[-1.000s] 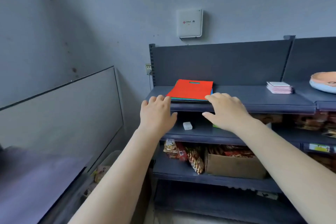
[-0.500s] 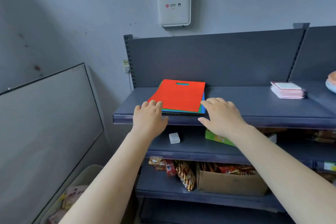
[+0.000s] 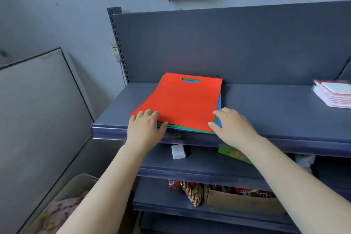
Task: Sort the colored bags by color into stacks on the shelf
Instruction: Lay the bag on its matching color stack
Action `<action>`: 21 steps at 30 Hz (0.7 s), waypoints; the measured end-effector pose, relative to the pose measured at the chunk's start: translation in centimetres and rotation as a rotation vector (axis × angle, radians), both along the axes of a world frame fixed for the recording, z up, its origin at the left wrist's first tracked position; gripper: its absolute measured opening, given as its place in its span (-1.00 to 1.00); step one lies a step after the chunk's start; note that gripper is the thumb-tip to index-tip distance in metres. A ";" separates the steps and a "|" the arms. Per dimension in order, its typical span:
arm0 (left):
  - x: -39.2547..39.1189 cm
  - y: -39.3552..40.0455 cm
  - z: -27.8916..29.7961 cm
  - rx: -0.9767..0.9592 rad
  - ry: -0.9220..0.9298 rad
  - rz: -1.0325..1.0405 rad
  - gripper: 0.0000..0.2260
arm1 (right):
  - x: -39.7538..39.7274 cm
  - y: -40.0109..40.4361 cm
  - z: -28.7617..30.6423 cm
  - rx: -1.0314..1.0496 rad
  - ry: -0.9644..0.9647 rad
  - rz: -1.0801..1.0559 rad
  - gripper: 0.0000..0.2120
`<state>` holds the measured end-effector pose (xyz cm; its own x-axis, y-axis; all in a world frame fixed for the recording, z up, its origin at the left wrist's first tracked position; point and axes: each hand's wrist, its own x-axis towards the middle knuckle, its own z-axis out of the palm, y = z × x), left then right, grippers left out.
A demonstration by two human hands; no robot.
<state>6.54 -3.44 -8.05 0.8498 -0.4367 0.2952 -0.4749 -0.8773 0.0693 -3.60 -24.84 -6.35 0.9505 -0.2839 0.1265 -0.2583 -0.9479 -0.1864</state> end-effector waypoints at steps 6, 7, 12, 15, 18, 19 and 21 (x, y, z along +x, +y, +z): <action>3.8 -0.8 -1.6 -0.083 0.099 -0.093 -0.62 | 3.0 -1.6 -2.2 0.140 -0.025 -0.179 -0.54; 4.0 -0.9 -1.8 -0.096 0.107 -0.116 -0.61 | 3.2 -1.7 -2.4 0.175 -0.044 -0.213 -0.53; 4.5 -1.3 -2.1 -0.137 0.138 -0.217 -0.57 | 3.6 -1.9 -3.2 0.413 -0.163 -0.320 -0.65; 4.7 -1.7 -1.9 -0.152 0.162 -0.279 -0.58 | 3.9 -2.3 -3.2 0.494 -0.232 -0.354 -0.72; 5.2 -1.9 -1.7 -0.180 0.209 -0.357 -0.61 | 4.1 -3.0 -3.0 0.513 -0.275 -0.364 -0.73; 5.3 -1.9 -1.6 -0.193 0.228 -0.384 -0.62 | 4.1 -3.2 -2.9 0.492 -0.295 -0.354 -0.73; 5.7 -1.9 -1.3 -0.238 0.261 -0.409 -0.64 | 4.2 -3.8 -2.9 0.431 -0.356 -0.348 -0.73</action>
<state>12.27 -5.35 -9.39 0.6830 -0.6939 0.2280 -0.7146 -0.5701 0.4055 0.56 -28.67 -9.24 0.7152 -0.6624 0.2230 -0.3882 -0.6417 -0.6614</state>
